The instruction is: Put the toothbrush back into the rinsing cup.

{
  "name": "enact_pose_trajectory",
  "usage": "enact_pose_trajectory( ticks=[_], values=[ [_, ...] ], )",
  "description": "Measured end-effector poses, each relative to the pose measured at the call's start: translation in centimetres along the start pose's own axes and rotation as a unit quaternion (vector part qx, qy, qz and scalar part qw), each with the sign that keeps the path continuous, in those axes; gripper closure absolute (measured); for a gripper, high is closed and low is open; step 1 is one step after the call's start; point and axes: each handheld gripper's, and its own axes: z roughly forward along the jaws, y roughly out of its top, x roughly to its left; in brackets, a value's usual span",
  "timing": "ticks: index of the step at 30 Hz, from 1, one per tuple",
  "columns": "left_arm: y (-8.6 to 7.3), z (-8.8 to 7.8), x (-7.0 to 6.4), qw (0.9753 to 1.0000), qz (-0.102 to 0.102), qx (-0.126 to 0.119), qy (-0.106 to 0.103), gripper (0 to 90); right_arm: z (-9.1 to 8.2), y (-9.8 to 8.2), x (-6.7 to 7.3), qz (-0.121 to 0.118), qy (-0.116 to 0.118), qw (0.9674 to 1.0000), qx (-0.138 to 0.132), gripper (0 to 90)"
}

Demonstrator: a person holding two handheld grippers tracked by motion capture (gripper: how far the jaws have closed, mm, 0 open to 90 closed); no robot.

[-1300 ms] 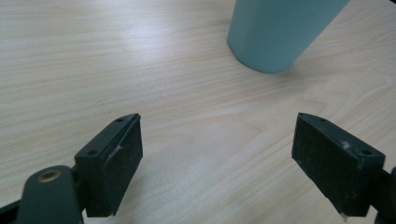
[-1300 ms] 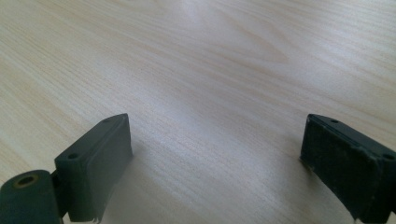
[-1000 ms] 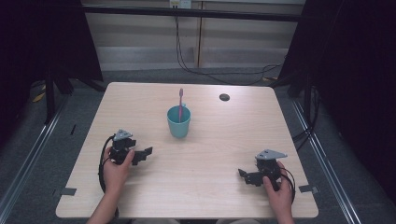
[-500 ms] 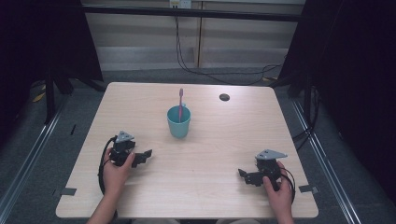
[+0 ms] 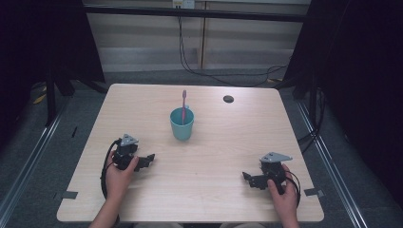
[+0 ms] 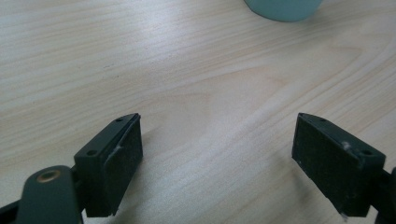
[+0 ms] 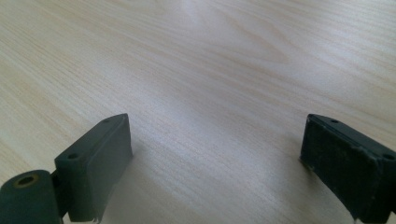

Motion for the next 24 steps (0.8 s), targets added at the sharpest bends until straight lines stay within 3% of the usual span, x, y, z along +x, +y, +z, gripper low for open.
enact_pose_trajectory(
  ticks=[8,12,24],
  values=[
    [0.05,0.16,-0.23,0.9998,0.013,0.003,0.011,15.4,0.0,0.0,-0.01,-0.001,0.0,1.0,0.0,8.1],
    [0.13,0.26,-0.46,0.9992,0.033,0.014,0.017,13.7,0.0,0.0,-0.01,-0.001,0.0,1.0,0.0,8.1],
    [0.12,0.35,-0.54,0.9994,0.03,0.013,0.015,11.8,0.0,0.0,-0.01,-0.001,0.0,1.0,0.0,8.1]
  ],
)
